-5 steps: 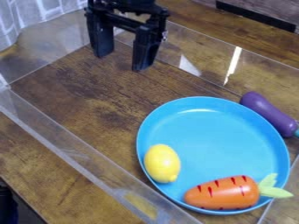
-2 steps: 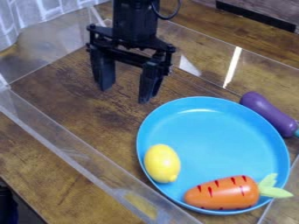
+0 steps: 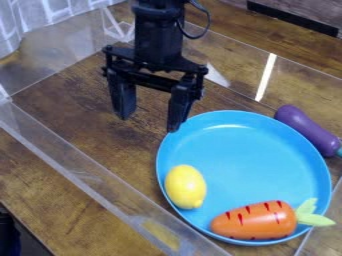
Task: Remove the lemon from the blue tray and put it on the table
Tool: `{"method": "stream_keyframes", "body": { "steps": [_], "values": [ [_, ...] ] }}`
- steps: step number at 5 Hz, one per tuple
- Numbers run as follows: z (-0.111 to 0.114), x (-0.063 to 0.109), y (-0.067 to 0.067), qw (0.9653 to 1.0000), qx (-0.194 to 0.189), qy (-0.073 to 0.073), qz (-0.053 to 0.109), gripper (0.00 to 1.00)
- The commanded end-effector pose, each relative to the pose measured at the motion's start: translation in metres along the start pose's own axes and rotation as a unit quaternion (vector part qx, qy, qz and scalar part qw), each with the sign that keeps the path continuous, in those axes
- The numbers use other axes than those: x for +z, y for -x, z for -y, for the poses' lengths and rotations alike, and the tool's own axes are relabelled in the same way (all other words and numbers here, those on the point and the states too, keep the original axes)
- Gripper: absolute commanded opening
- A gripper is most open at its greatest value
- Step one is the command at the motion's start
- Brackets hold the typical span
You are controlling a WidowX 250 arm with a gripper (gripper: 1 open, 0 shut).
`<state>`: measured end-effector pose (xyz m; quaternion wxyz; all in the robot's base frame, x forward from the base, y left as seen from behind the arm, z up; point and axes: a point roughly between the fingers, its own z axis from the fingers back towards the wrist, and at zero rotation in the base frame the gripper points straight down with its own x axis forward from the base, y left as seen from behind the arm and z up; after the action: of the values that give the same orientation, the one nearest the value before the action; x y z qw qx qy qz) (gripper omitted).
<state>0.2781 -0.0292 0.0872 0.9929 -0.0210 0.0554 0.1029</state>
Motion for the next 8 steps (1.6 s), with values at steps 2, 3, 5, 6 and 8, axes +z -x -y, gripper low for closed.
{"method": "stream_keyframes", "body": {
  "steps": [2,3,5,6,8],
  "values": [
    [0.016,-0.014,-0.006,0.9973,0.062,0.025,0.029,1.00],
    [0.023,-0.035,-0.011,0.9918,0.110,0.044,0.048,1.00],
    [0.032,-0.060,-0.014,0.9818,0.163,0.071,0.066,1.00],
    [0.033,-0.063,-0.015,0.9798,0.173,0.076,0.067,1.00],
    [0.034,-0.066,-0.017,0.9752,0.193,0.086,0.067,1.00]
  ]
}}
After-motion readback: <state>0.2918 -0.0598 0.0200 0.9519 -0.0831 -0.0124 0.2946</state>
